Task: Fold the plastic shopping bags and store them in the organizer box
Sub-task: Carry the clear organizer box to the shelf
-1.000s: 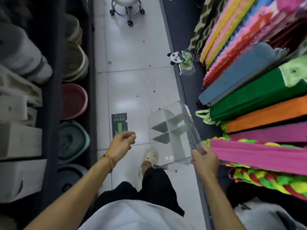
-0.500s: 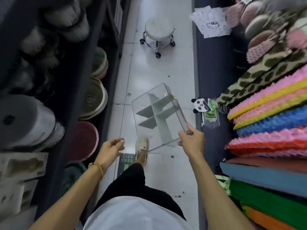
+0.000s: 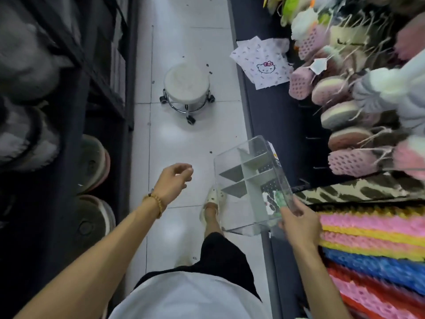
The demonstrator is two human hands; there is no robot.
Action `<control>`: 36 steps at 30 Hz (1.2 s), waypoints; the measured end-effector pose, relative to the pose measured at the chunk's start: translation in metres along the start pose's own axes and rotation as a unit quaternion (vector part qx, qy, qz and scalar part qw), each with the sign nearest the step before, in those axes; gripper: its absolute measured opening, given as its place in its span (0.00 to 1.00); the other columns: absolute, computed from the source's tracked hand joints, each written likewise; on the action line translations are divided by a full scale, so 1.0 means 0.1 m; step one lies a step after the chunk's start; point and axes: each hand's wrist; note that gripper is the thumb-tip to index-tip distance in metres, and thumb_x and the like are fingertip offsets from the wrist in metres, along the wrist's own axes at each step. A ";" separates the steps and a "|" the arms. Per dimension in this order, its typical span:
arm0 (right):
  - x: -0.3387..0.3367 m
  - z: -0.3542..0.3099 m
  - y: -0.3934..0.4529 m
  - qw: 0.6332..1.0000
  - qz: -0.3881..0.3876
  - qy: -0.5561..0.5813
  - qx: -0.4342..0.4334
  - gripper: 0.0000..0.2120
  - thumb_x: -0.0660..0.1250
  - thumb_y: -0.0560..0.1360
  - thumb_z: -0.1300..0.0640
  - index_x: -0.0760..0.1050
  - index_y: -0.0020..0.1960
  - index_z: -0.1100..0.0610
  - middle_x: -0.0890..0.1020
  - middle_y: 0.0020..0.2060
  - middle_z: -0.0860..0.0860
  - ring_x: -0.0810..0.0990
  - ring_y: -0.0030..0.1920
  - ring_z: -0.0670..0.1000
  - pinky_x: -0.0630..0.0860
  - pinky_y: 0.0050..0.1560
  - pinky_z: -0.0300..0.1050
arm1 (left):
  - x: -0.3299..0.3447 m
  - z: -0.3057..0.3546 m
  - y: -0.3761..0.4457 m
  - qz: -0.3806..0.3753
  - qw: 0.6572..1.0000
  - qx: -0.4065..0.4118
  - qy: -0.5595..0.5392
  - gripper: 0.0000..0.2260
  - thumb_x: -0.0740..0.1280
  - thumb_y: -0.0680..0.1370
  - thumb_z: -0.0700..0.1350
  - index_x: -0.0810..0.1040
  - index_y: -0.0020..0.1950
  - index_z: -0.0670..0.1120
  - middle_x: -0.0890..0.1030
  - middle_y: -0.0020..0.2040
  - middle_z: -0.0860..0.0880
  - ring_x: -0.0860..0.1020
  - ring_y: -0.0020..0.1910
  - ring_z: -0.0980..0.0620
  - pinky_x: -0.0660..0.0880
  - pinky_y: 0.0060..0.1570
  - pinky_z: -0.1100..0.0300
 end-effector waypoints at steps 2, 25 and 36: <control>0.27 -0.42 0.46 1.000 -0.013 0.001 -0.001 0.28 0.69 0.69 0.55 0.73 0.68 0.49 0.81 0.30 0.47 0.78 0.31 0.52 0.79 0.39 0.51 | 0.00 0.30 0.45 0.006 1.000 -0.007 0.002 0.11 0.63 0.80 0.45 0.77 0.60 0.44 0.79 0.54 0.48 0.80 0.52 0.52 0.76 0.54 0.57; 3.26 -5.26 3.53 0.997 -0.073 0.004 -0.013 0.29 0.67 0.69 0.49 0.72 0.70 0.49 0.77 0.48 0.47 0.83 0.47 0.55 0.81 0.49 0.54 | -1.57 3.26 5.05 -0.016 0.996 -0.072 0.059 0.09 0.63 0.80 0.44 0.78 0.58 0.44 0.81 0.52 0.47 0.80 0.51 0.51 0.76 0.50 0.58; 2.87 -5.22 4.82 0.974 0.120 0.088 0.170 0.28 0.66 0.68 0.54 0.73 0.69 0.47 0.79 0.51 0.51 0.82 0.46 0.55 0.79 0.54 0.54 | 0.03 4.72 6.82 -0.209 0.953 -0.003 0.219 0.11 0.63 0.80 0.46 0.78 0.60 0.44 0.80 0.54 0.48 0.79 0.53 0.51 0.75 0.59 0.52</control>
Point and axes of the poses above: each hand's wrist, its own y-axis towards the middle knuckle, its own x-axis out of the palm, z = x × y
